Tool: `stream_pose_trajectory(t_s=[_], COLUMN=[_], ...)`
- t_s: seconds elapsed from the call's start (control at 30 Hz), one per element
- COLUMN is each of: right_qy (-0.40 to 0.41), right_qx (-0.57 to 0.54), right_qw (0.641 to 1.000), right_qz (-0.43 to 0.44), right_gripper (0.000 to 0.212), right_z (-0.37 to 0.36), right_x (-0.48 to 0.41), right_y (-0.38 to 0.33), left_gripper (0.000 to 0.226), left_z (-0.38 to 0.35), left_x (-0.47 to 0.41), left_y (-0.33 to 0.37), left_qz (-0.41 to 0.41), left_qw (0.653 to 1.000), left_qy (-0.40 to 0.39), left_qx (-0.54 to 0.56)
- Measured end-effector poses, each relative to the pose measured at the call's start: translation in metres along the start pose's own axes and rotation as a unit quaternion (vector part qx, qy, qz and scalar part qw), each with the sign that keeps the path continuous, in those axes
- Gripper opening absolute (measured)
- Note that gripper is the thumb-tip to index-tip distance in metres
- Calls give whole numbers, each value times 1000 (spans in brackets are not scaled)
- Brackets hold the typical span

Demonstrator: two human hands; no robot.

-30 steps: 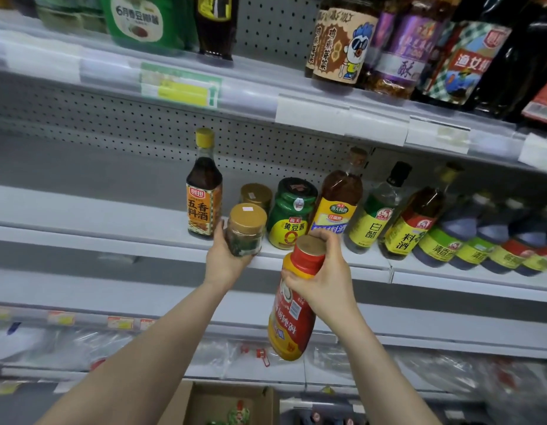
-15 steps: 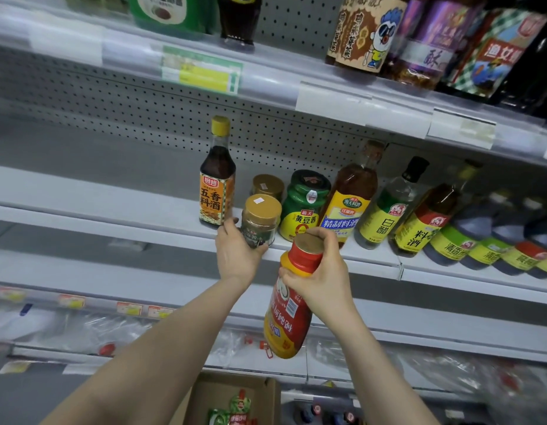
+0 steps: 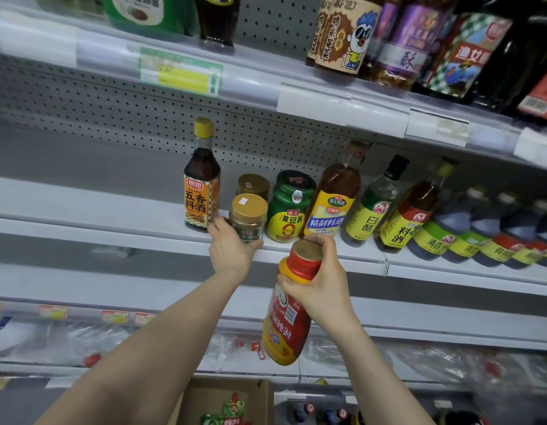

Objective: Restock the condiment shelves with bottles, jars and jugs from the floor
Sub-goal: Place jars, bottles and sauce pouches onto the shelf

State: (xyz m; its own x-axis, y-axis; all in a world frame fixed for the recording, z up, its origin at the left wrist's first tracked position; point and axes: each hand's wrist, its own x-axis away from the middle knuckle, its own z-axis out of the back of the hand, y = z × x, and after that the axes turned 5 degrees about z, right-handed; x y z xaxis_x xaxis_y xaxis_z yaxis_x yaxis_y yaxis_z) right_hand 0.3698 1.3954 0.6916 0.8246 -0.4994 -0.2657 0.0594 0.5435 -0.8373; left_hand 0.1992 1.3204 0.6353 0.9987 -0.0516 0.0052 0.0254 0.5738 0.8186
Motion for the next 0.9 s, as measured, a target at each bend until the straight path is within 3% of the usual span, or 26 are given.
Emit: stream_pose_trajectory(t_s=[0.13,0.27,0.33,0.37,0.43,0.5,0.67,0.9], right_qy=[1,-19,-40,-49,-67,-84,-115,-121], right_qx=[-6,-21,-35,-42,-60,-81,-127,-180], right_qw=[1000,1000,998,997,995,991,982,970], right_qz=[-7,5,20,31,49,63,79,109], right_gripper=[76,75,75,75,73,71,72,90], right_z=[6,7,7,6,5,3,-1,-20], right_x=[-2,-11,-17,-19,-26,-33,-47,-66], right_y=[0,-8,-16,-20,-29,-37,-58,-114], left_gripper=[81,56,42,38,47,57,59,73], left_z=[6,27,41,49,66,81,107,160], left_x=[-1,16,24,27,33,36,41,41], left_y=[-5,-24,-33,-36,-36,-35,-32,-14], left_qz=[-20,-72,-66,-53,-25,-19,-4,-20], left_qw=[998,990,970,942,864,825,842,872], left_qy=[-32,-61,-174,-268,-447,-524,-487,-344], left_qx=[41,105,159,193,232,209,230,348])
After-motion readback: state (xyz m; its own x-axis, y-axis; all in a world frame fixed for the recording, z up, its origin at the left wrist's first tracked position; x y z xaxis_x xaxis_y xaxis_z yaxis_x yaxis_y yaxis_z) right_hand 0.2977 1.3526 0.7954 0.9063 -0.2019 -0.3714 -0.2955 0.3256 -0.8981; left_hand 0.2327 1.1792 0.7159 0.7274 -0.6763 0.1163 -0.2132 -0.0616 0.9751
